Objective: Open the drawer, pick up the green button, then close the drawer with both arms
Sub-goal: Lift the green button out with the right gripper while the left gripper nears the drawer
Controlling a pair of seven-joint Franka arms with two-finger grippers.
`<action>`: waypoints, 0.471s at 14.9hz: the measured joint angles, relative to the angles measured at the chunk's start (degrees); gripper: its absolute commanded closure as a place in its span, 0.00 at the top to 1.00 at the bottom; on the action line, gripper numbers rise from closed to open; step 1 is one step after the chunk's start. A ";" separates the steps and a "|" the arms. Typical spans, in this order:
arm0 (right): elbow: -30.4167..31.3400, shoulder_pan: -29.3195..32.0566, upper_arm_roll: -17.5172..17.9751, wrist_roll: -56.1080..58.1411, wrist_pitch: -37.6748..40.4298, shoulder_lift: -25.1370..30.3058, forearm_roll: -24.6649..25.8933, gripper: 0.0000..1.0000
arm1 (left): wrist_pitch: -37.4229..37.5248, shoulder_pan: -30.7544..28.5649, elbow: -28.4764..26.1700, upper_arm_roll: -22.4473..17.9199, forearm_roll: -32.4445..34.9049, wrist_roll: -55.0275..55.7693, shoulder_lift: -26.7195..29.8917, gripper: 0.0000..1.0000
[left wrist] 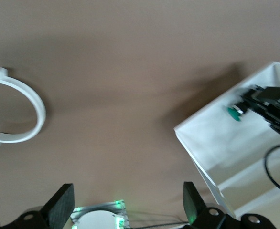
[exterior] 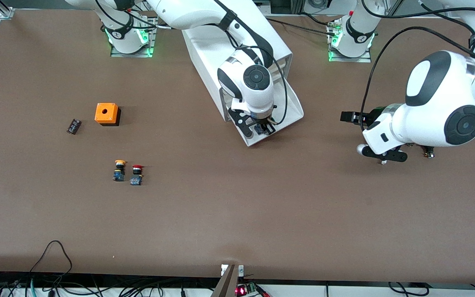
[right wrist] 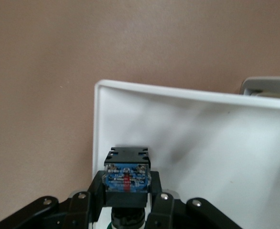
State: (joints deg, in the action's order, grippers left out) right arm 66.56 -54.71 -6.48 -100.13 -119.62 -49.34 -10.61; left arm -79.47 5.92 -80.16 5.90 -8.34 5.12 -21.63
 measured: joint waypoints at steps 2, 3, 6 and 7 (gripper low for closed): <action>-1.97 0.96 -0.87 4.64 2.69 1.06 0.00 0.00 | -0.07 0.05 2.45 -0.33 0.89 0.01 -1.44 1.00; -3.05 1.88 -1.10 7.26 3.75 1.51 0.00 0.00 | -0.14 0.05 3.72 -0.46 1.00 0.09 -2.46 1.00; -4.31 5.84 -1.16 18.10 5.37 2.60 -0.01 0.00 | -5.42 0.34 4.98 -0.50 1.28 3.47 -4.96 1.00; -4.55 7.31 -1.16 22.51 5.65 2.81 -0.02 0.00 | -7.91 0.65 4.75 -0.45 1.29 6.37 -5.53 1.00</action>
State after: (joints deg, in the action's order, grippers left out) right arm 62.01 -47.40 -7.64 -77.62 -113.98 -46.53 -10.62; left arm -87.38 6.57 -75.41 5.45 -7.05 11.49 -27.16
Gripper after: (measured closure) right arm 0.590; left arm 0.000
